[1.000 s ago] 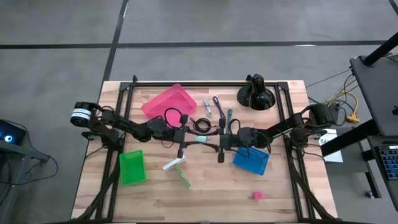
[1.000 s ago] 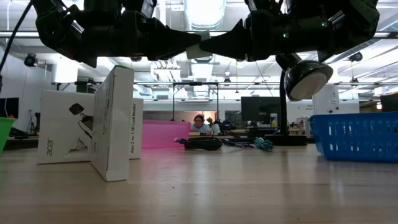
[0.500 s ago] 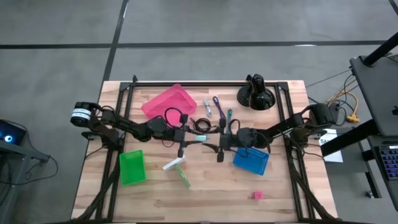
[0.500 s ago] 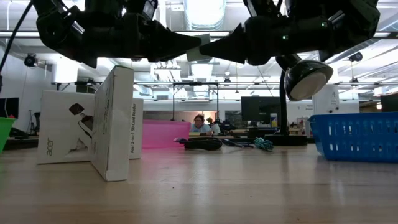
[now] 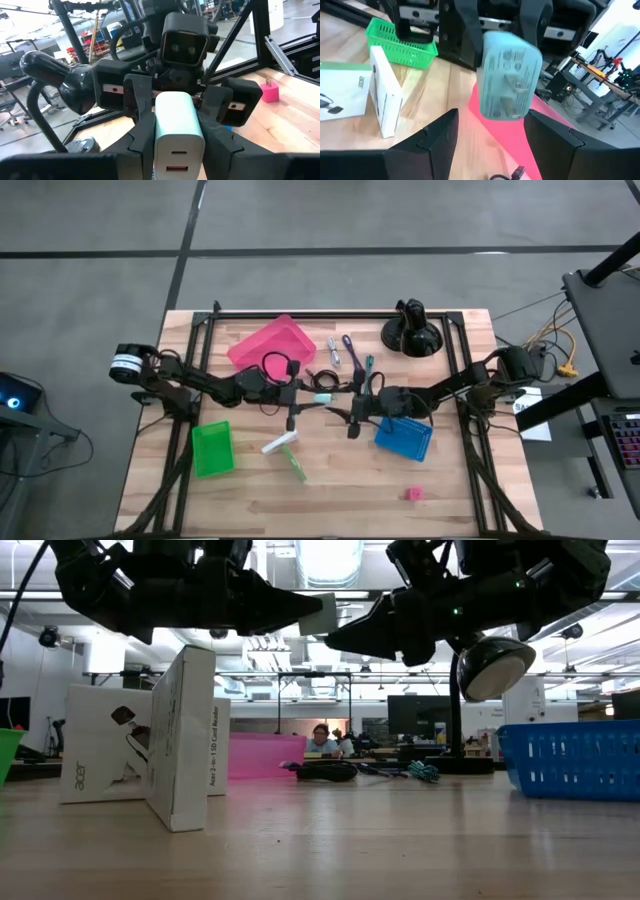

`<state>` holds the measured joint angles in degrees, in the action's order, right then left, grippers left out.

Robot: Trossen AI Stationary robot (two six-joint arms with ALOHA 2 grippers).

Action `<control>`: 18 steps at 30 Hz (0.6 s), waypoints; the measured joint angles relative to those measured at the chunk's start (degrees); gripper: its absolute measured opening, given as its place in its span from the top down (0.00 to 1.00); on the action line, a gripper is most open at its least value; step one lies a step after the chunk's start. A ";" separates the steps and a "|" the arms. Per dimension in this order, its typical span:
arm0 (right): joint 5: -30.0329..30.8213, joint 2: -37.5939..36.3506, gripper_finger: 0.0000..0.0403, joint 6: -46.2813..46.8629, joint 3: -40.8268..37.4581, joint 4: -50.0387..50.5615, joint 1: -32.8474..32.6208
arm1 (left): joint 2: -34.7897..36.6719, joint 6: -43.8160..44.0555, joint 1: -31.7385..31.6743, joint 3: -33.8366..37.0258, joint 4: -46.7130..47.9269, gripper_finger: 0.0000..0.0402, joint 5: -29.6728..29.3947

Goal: Pick and place items into bin
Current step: Put the blue charger adapter into the green bin

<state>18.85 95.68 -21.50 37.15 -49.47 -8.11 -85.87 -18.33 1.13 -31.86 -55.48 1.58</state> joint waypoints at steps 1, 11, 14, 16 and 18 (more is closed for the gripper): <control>0.63 -0.01 0.47 0.03 0.00 0.04 -0.01 | 0.35 0.26 0.03 0.01 0.94 0.75 -0.33; 7.81 -4.24 0.47 -3.88 -0.02 10.92 -0.63 | 1.64 2.74 0.22 0.27 2.68 0.75 -0.59; 8.16 -7.90 0.47 -1.46 -0.04 18.85 -0.78 | 1.86 2.98 0.22 0.27 2.58 0.75 -0.59; 8.18 -10.32 0.47 1.03 -0.04 22.83 -0.76 | 2.33 3.62 0.23 0.27 2.54 0.75 -0.57; 8.18 -12.67 0.47 2.78 -0.04 26.73 -0.76 | 2.98 6.04 0.22 0.23 2.59 0.75 -0.58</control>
<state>27.03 83.01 -18.72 37.10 -22.75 -8.86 -82.88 -12.29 1.34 -31.63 -52.89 1.00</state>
